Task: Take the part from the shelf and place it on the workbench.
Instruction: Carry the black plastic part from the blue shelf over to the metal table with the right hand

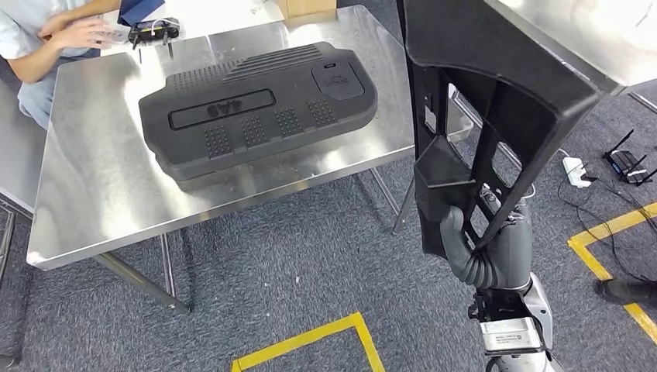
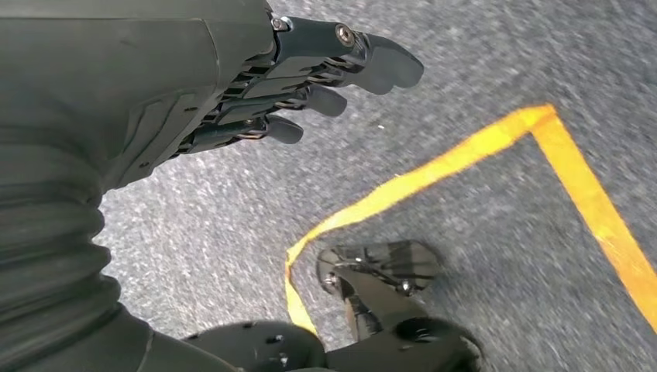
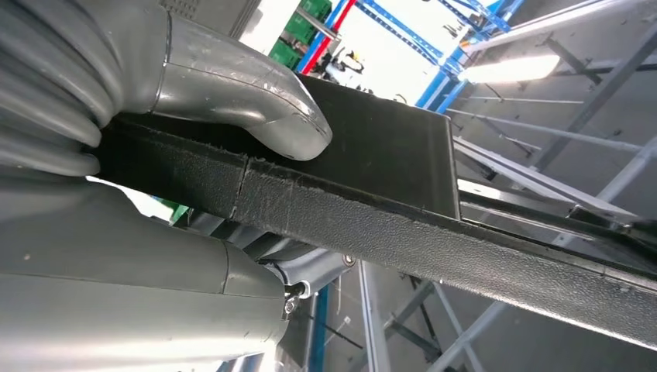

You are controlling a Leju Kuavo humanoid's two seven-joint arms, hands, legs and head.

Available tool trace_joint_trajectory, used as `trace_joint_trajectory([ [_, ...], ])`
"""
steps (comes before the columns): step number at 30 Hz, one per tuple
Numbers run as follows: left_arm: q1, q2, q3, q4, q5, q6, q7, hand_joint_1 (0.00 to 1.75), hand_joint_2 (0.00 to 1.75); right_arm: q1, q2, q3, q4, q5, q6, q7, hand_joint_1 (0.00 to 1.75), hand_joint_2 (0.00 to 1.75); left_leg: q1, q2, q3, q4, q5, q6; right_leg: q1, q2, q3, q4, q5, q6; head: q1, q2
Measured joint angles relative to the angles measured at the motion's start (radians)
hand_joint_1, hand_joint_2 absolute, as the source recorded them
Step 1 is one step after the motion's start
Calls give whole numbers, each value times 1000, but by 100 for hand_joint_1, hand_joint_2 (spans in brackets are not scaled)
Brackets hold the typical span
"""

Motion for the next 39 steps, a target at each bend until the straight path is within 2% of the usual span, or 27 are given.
trace_joint_trajectory([
  [1,1,0,0,0,0,-1,0,0,175,1,0,0,0,0,0,0,175,175,2,0,-40,64,-18,-4,1,0,7,0,-6,-3,0,0],
  [2,1,-1,0,0,0,-1,0,0,175,1,0,0,1,0,0,0,175,175,4,1,-71,102,-18,-7,1,1,15,0,-13,-3,0,0],
  [3,2,-1,0,0,0,-2,1,0,175,2,0,0,2,0,0,1,175,175,7,1,-83,100,4,-9,0,3,25,0,-20,-1,-1,0],
  [5,3,0,0,0,0,-4,2,0,175,2,0,0,3,0,0,1,175,175,13,4,-53,-8,97,-13,-3,7,49,1,-38,7,-2,0],
  [6,4,0,0,1,0,-5,2,0,175,2,0,0,3,0,0,1,175,175,15,5,-28,-71,133,-15,-1,8,57,3,-48,13,-2,0],
  [7,3,-1,0,1,0,-6,3,0,175,2,0,0,3,0,0,1,175,175,15,4,-5,-122,151,-13,1,9,61,5,-56,20,-4,0],
  [8,3,-1,0,2,0,-6,4,0,175,1,0,0,4,0,-1,1,175,175,14,3,9,-151,153,-10,4,10,63,5,-62,26,-3,0],
  [12,2,-3,1,2,0,-5,7,0,175,3,1,0,5,2,-2,2,175,175,11,0,23,-167,136,19,4,9,60,14,-74,45,0,0],
  [13,3,-3,1,2,0,-4,7,0,175,2,1,-1,5,2,-2,2,175,175,13,0,28,-170,134,26,4,8,45,43,-86,46,2,0],
  [14,3,-3,1,1,0,-4,8,0,175,2,0,-1,5,2,-3,2,175,175,14,0,33,-173,131,31,3,7,12,99,-104,44,3,0],
  [17,3,-2,1,1,0,-4,8,0,175,5,0,-1,6,2,-3,2,175,175,12,-2,44,-173,117,41,4,6,-121,297,-149,41,6,0],
  [18,3,-2,1,1,-1,-4,8,0,175,7,0,-1,8,2,-3,2,175,175,11,-3,52,-173,110,41,4,6,-144,313,-138,46,6,0],
  [19,3,-3,1,1,-1,-4,8,0,175,8,0,-1,9,3,-3,2,175,175,11,-5,62,-173,103,41,4,6,-148,287,-109,55,6,0],
  [21,4,-4,1,1,-1,-4,9,0,175,8,0,-2,10,3,-3,2,175,175,11,-8,83,-174,85,35,4,3,-109,150,-24,71,7,0],
  [22,3,-5,1,1,-1,-4,10,0,175,7,0,-2,10,3,-3,2,175,175,9,-10,91,-174,75,30,7,2,-84,86,7,71,8,0],
  [23,3,-5,1,1,-1,-4,10,0,175,8,0,-2,10,3,-3,2,175,175,6,-11,96,-175,66,25,10,1,-65,44,23,65,8,0],
  [25,1,-5,1,1,-2,-4,11,0,175,8,0,-1,10,4,-3,2,175,175,2,-12,104,-183,55,15,15,1,-51,23,20,47,6,0],
  [27,1,-4,1,1,-2,-4,12,0,175,11,0,-1,10,6,-3,2,175,175,3,-7,112,-181,45,5,7,3,-40,17,15,33,3,0],
  [28,1,-4,1,0,-3,-4,12,0,175,11,0,-1,9,7,-3,2,175,175,4,-4,106,-159,34,1,3,3,-31,14,10,25,1,0],
  [30,1,-4,1,0,-3,-5,12,0,175,13,0,-1,9,13,-3,2,175,175,4,1,48,-43,-13,-5,0,2,-10,10,-1,8,-3,0],
  [32,2,-4,1,0,-3,-6,12,0,175,13,1,0,9,20,-3,2,175,175,5,1,-40,89,-48,-7,3,1,6,11,-15,-1,-4,0],
  [33,3,-4,2,0,-2,-6,12,0,175,13,1,1,9,23,-3,2,175,175,5,1,-68,114,-38,-8,4,3,15,11,-22,-2,-4,0],
  [34,4,-4,3,0,-2,-7,12,0,175,14,2,2,9,27,-3,2,175,175,5,2,-78,100,-5,-7,4,5,26,11,-30,0,-4,0],
  [36,6,-3,6,0,-1,-8,12,0,175,14,3,3,9,33,-3,3,175,175,5,3,-49,-20,96,-1,4,9,50,11,-49,5,-5,0],
  [37,7,-2,7,0,-1,-8,12,0,175,14,3,3,9,35,-3,3,175,175,4,4,-26,-84,132,1,8,10,58,12,-60,10,-4,0],
  [38,7,-2,8,0,-1,-9,11,0,175,13,3,4,9,35,-3,4,175,175,3,5,-6,-129,149,6,10,10,62,12,-68,15,-4,0],
  [39,6,-2,9,1,-1,-9,11,0,175,13,3,4,9,36,-3,4,175,175,1,4,4,-151,150,10,13,11,63,11,-73,20,-3,0],
])
